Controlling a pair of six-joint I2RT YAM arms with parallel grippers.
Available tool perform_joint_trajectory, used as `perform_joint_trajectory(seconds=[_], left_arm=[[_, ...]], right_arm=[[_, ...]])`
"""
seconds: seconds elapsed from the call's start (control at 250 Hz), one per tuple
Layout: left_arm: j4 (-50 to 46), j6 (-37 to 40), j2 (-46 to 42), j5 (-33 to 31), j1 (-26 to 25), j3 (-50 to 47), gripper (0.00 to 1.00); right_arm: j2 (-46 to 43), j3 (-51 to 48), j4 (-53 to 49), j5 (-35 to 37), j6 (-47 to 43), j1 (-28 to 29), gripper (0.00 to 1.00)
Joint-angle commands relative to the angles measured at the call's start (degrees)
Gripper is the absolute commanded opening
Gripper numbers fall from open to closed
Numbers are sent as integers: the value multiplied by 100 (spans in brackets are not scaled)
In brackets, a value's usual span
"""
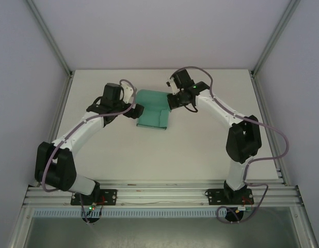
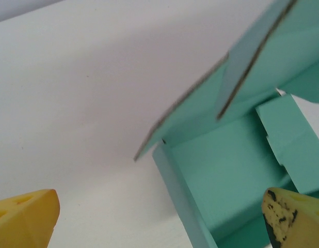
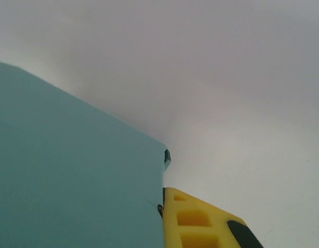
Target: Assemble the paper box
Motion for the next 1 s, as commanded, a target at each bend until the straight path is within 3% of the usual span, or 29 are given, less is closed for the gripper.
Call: perform_joint_trajectory(seconds=[0.0, 0.268, 0.384, 0.444, 0.532, 0.624, 0.748, 0.843, 0.995], left_arm=[[-235, 297, 265, 306, 33, 342, 95], [-159, 700, 428, 871, 37, 272, 85], [-89, 554, 424, 919, 36, 121, 89], [45, 418, 355, 926, 41, -59, 100], [340, 30, 148, 911, 33, -380, 100], [747, -510, -205, 654, 33, -824, 100], [1072, -1166, -806, 162, 37, -1420, 100], [1164, -1869, -1247, -285, 37, -1835, 100], [1127, -2961, -1448, -762, 36, -2415, 100]], right_arm=[[131, 196, -617, -58, -417, 6, 0], [331, 548, -1267, -491, -1637, -82, 0], [538, 863, -1533, -308, -1612, -98, 16], [531, 821, -1422, -192, -1498, -111, 24], [340, 556, -1026, 45, -1222, -111, 48], [-118, 49, -433, 377, -789, -108, 51], [-1070, -1118, 665, 821, -193, -160, 70], [-1666, -2044, 1266, 616, 120, -276, 72], [-1794, -2811, 1537, 168, 793, -402, 56]])
